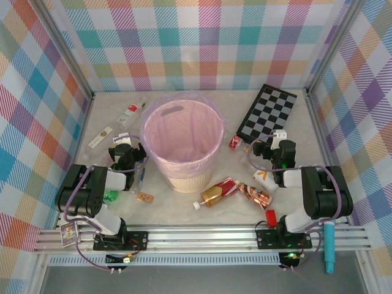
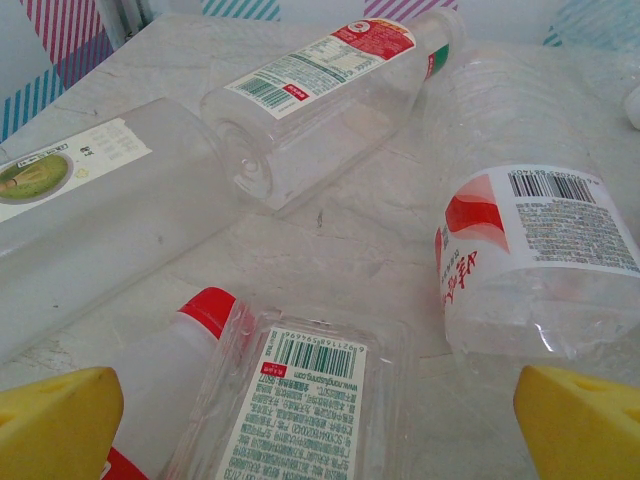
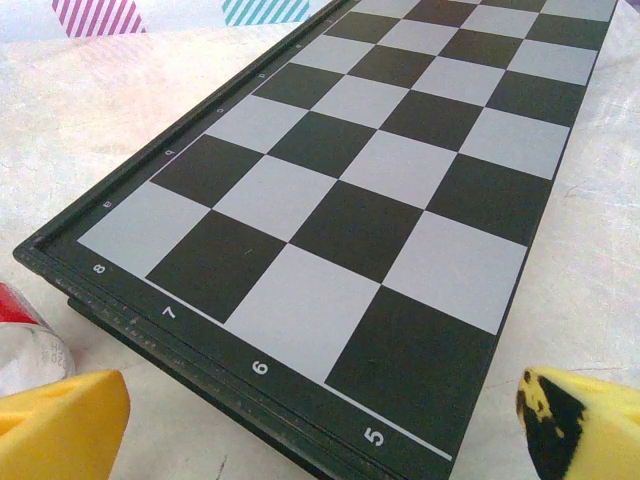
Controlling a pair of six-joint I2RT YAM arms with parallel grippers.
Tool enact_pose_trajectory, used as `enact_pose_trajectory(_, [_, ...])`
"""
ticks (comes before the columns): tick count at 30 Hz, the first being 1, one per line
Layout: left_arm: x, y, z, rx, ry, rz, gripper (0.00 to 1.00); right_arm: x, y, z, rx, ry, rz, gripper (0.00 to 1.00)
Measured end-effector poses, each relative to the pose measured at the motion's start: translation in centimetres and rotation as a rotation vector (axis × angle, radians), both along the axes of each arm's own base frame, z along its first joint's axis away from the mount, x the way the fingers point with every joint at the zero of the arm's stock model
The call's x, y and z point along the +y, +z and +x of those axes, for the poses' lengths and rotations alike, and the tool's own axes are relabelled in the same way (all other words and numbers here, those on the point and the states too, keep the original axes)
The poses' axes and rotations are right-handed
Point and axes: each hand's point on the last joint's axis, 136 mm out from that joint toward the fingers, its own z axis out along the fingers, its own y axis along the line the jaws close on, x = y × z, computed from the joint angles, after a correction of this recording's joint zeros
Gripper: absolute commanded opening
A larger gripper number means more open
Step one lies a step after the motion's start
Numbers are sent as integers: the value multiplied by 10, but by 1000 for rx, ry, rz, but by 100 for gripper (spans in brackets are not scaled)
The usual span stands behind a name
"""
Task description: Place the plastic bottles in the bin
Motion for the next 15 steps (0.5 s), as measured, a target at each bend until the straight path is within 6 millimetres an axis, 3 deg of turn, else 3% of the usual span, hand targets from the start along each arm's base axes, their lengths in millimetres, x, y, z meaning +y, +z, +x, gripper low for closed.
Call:
enact_pose_trajectory(13, [-1, -2, -1, 16, -5, 1, 100, -1, -1, -1, 30, -2, 2, 99])
enact_pose_trajectory(15, [-2, -1, -3, 42, -12, 1, 100, -1, 9, -1, 51, -4, 8, 99])
